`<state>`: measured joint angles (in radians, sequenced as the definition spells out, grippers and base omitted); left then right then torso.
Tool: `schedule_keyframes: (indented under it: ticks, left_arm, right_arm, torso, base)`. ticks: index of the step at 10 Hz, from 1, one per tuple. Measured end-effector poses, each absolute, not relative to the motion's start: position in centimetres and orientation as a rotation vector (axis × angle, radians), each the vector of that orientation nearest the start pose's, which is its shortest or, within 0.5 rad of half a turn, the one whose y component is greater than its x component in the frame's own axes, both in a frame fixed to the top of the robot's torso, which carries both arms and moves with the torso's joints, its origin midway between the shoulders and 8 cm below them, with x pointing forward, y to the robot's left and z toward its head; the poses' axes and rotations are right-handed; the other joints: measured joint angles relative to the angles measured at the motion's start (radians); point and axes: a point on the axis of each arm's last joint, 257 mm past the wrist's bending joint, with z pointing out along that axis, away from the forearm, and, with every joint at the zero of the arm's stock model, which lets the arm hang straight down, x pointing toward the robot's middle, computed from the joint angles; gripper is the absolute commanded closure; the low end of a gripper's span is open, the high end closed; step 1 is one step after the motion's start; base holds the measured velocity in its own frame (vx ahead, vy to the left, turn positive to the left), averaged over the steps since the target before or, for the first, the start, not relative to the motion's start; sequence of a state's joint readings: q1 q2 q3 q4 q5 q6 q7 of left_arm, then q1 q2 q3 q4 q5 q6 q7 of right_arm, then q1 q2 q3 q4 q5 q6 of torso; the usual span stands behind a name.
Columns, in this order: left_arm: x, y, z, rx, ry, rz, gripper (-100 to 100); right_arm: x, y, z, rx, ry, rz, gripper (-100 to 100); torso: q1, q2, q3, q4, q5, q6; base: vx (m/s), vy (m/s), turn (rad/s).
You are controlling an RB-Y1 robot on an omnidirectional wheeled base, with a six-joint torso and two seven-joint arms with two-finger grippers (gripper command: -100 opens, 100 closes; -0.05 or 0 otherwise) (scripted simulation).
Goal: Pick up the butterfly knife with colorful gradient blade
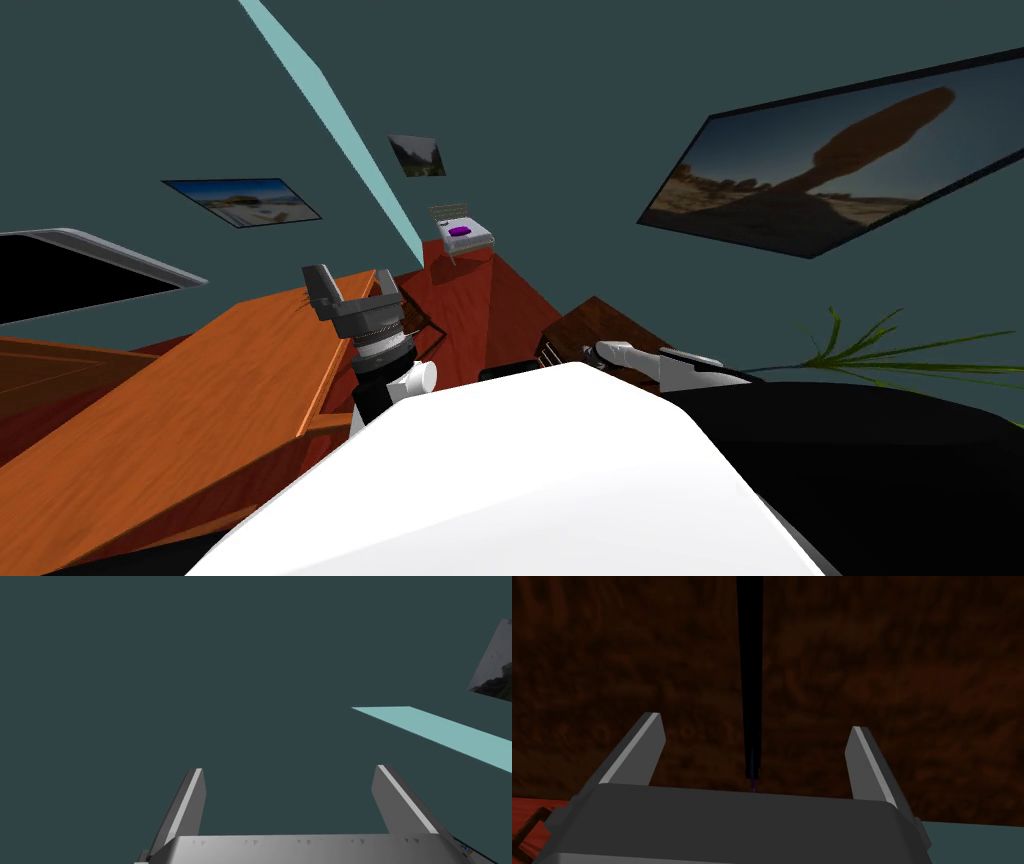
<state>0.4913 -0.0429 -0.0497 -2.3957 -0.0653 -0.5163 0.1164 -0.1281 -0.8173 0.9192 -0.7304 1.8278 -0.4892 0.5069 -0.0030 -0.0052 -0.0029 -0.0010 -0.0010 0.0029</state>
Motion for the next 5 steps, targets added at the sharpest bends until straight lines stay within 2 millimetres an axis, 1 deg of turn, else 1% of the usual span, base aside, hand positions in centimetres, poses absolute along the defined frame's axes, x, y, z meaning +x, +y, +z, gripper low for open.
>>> schedule_keyframes:
  ticks: [1, 2, 3, 4, 5]
  left_arm:
    - [31.7, 25.5, 8.0, -0.579, 0.488, -1.448, 0]
    - [31.7, 25.5, 8.0, -0.579, 0.488, -1.448, 0]
    - [31.7, 25.5, 8.0, -0.579, 0.488, -1.448, 0]
    - [31.7, 25.5, 8.0, -0.579, 0.488, -1.448, 0]
    - [31.7, 25.5, 8.0, -0.579, 0.488, -1.448, 0]
  right_arm:
    - [18.5, -49.9, -59.5, -2.572, 1.869, -0.166, -100]
    - [18.5, -50.0, -59.5, -2.575, 1.868, -0.168, 0]
    - [18.5, -50.0, -59.5, -2.574, 1.868, -0.168, -100]
    - [17.4, -48.1, -60.7, -2.48, 1.936, -0.15, -100]
    - [16.8, -47.5, -61.4, -2.356, 2.037, -0.156, -100]
  torso:
    - [0.0, -0.001, 0.0, 0.0, 0.0, -0.001]
    - [0.001, 0.0, 0.0, 0.0, 0.0, 0.0]
    - [0.002, 0.0, 0.0, 0.0, 0.0, 0.0]
    - [0.001, -0.006, -0.003, -0.001, 0.0, 0.0]
    - [0.0, -0.009, -0.005, -0.002, 0.0, 0.0]
  base:
    - [0.012, -0.022, 0.034]
    - [0.0, 0.0, 0.0]
    - [0.139, -0.026, 0.021]
    - [0.174, -0.042, 0.012]
    - [0.088, -0.016, 0.004]
